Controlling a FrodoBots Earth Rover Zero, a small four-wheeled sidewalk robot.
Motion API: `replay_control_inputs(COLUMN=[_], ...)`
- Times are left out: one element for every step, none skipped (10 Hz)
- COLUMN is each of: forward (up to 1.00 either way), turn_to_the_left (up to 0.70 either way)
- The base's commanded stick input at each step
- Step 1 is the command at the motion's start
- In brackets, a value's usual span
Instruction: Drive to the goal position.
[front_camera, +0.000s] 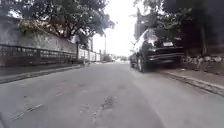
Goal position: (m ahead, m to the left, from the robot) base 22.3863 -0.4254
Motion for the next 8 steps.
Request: replay_control_inputs(forward=[1.00, 1.00, 0.99, 0.99, 0.99, 0.99, 0.99, 0.99], turn_to_the_left=[-0.01, -0.01, -0.01, -0.01, -0.01, -0.01, -0.01, -0.01])
